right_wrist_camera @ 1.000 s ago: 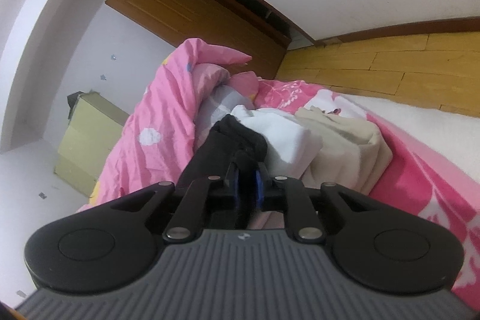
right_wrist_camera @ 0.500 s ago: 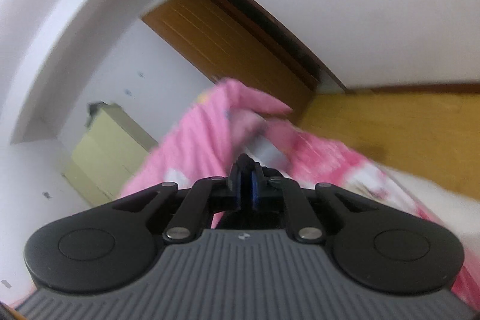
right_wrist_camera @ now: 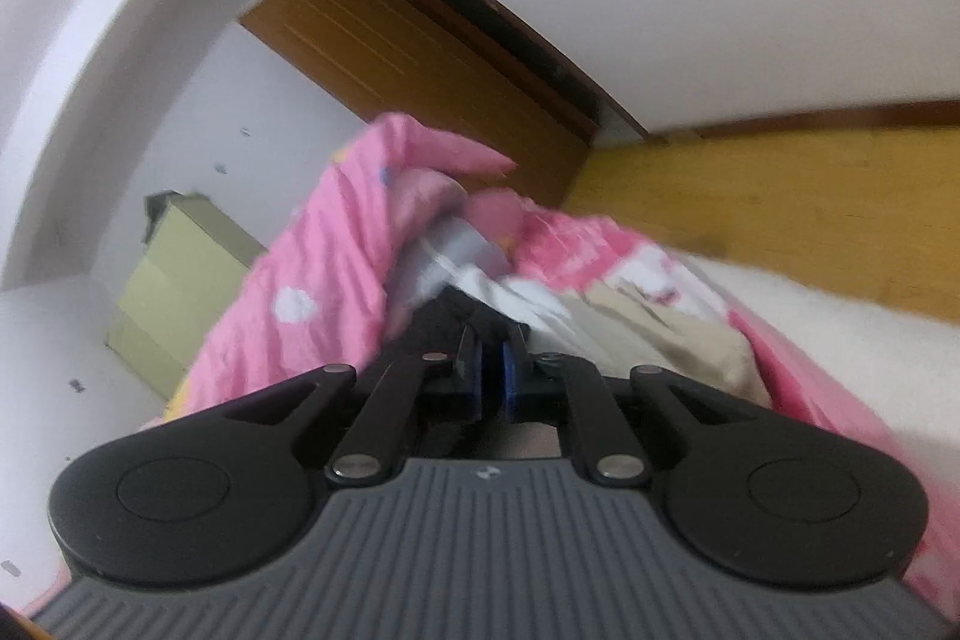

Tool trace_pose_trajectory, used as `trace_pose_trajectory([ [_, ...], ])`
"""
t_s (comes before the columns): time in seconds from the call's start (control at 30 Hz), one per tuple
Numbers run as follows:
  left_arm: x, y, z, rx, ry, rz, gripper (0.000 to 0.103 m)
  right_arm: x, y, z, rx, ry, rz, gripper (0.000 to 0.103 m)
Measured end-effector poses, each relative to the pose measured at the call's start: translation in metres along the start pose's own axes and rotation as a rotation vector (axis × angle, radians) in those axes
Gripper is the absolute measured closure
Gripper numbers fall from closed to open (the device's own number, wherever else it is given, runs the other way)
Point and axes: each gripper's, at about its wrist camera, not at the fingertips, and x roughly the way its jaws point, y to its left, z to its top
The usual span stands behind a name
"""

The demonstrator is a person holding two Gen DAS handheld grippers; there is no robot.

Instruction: Fold clothes

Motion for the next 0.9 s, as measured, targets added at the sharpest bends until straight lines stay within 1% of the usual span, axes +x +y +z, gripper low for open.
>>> trace_pose_trajectory([
  [0.1,-0.007,-0.001,0.003,-0.004,-0.003,-0.007,0.097,-0.001,-0.006,-0.004,0.017,0.0,0.016,0.098],
  [0.23,-0.014,-0.004,0.009,0.004,-0.015,-0.015,0.097,-0.004,0.0,0.0,0.003,-0.016,0.042,0.098],
  [0.3,-0.013,-0.003,0.007,0.002,-0.016,-0.009,0.097,-0.003,0.001,0.001,-0.009,-0.016,0.038,0.098],
  [0.4,-0.012,0.001,-0.001,-0.017,-0.01,-0.007,0.096,0.003,-0.005,-0.005,-0.024,0.005,0.005,0.097],
  [0.47,-0.014,0.002,-0.004,-0.032,-0.008,-0.01,0.095,0.005,-0.008,-0.009,-0.04,0.014,-0.004,0.095],
  [0.53,-0.016,0.001,-0.005,-0.036,-0.009,-0.015,0.095,0.001,-0.009,-0.01,-0.05,0.012,-0.002,0.091],
  [0.57,-0.018,0.0,-0.006,-0.035,-0.012,-0.016,0.095,-0.003,-0.008,-0.008,-0.052,0.001,-0.002,0.087],
  [0.63,-0.02,-0.002,-0.008,-0.032,-0.018,-0.018,0.095,-0.015,-0.003,-0.002,-0.074,-0.055,-0.032,0.082],
  [0.7,-0.019,0.0,-0.011,-0.033,-0.022,-0.023,0.094,-0.028,0.011,0.006,-0.148,-0.133,-0.078,0.081],
  [0.73,-0.02,0.0,-0.013,-0.035,-0.025,-0.026,0.094,-0.029,0.024,0.007,-0.212,-0.145,-0.089,0.081],
  [0.8,-0.02,0.001,-0.017,-0.034,-0.034,-0.027,0.094,-0.024,0.054,0.008,-0.366,-0.134,-0.095,0.081],
  [0.83,-0.02,0.003,-0.018,-0.033,-0.038,-0.026,0.093,-0.014,0.071,0.005,-0.446,-0.094,-0.087,0.081],
  [0.9,-0.02,0.002,-0.022,-0.029,-0.048,-0.023,0.093,0.017,0.104,-0.005,-0.597,0.034,-0.065,0.081],
])
